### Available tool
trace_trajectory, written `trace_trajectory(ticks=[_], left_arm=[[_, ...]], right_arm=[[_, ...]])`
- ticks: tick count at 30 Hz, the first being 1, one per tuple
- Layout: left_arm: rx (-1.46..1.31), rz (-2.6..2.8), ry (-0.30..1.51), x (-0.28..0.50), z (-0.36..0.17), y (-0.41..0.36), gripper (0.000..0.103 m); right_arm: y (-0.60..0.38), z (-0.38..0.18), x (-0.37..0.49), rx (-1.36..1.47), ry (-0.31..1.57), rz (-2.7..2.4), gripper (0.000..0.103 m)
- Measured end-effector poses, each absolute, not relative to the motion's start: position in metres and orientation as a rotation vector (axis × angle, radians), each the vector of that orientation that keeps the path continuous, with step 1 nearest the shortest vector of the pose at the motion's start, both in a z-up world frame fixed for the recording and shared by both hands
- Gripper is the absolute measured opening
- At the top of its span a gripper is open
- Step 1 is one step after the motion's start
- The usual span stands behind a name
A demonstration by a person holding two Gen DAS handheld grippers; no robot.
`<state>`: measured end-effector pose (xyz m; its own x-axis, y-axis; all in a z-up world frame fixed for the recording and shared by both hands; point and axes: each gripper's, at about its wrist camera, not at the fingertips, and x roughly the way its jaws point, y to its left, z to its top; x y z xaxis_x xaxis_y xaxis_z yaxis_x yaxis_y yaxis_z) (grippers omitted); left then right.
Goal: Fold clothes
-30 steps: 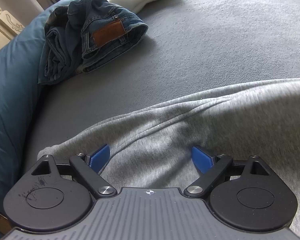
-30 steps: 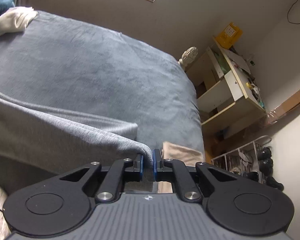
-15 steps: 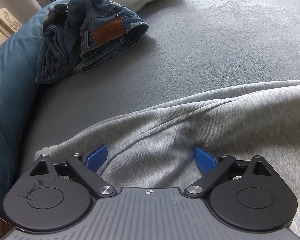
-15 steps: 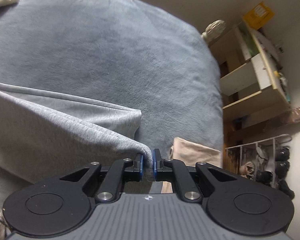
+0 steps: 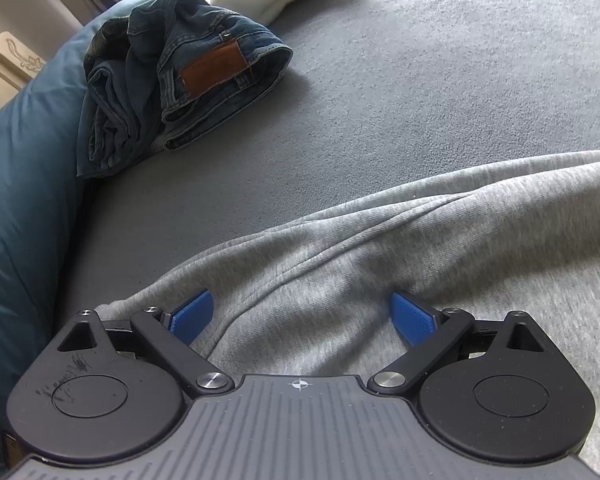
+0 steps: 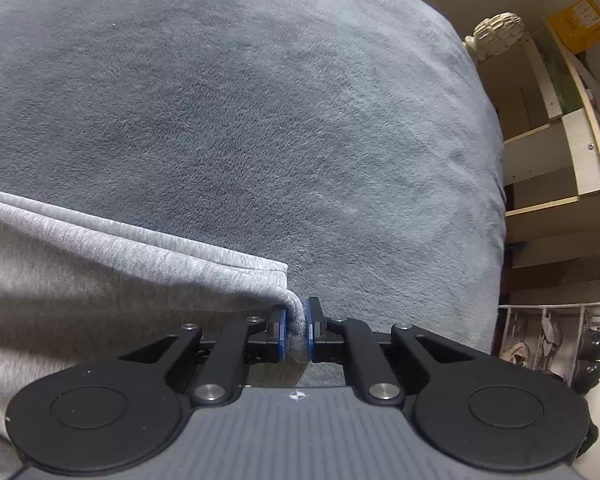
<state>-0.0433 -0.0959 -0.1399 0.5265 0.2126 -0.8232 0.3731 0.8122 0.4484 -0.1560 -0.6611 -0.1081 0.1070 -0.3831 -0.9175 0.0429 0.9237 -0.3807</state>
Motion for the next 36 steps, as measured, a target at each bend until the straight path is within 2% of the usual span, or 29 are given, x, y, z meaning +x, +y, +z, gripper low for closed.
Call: trace_trajectory(ticks=[5, 9, 10, 12, 14, 17, 20, 25, 30, 32, 36], left_arm=[[0.664, -0.107, 1.032, -0.042, -0.14, -0.097, 0.098], [0.671, -0.104, 1.031, -0.042, -0.141, -0.098, 0.098], [0.671, -0.103, 1.03, -0.042, -0.141, -0.098, 0.098], [0.669, -0.1, 1.028, -0.043, -0.141, -0.098, 0.098], [0.669, -0.097, 1.027, -0.044, -0.141, -0.099, 0.098], [0.665, -0.096, 1.027, -0.044, -0.14, -0.098, 0.098], [0.655, -0.096, 1.029, -0.043, -0.14, -0.097, 0.098], [0.658, -0.097, 1.034, -0.042, -0.139, -0.097, 0.098], [0.677, -0.14, 1.029, -0.041, -0.14, -0.094, 0.099], [0.665, -0.154, 1.031, -0.039, -0.14, -0.091, 0.1], [0.625, -0.156, 1.036, -0.038, -0.14, -0.087, 0.1]], right_arm=[[-0.669, -0.137, -0.149, -0.268, 1.445, -0.331, 0.011], [-0.677, -0.153, -0.148, -0.215, 1.421, -0.387, 0.02], [-0.681, -0.154, -0.149, -0.19, 1.409, -0.408, 0.024], [-0.695, -0.149, -0.155, -0.142, 1.379, -0.503, 0.048], [-0.709, -0.143, -0.161, -0.094, 1.348, -0.598, 0.054], [-0.734, -0.125, -0.176, -0.024, 1.27, -0.78, 0.054], [-0.723, -0.09, -0.191, 0.104, 1.124, -0.749, 0.045], [-0.571, -0.075, -0.172, 0.095, 1.09, 0.005, 0.043], [-0.434, -0.124, -0.149, 0.025, 1.16, 0.393, 0.036], [-0.434, -0.143, -0.148, -0.071, 1.19, 0.356, 0.034], [-0.535, -0.145, -0.158, -0.03, 1.2, -0.052, 0.03]])
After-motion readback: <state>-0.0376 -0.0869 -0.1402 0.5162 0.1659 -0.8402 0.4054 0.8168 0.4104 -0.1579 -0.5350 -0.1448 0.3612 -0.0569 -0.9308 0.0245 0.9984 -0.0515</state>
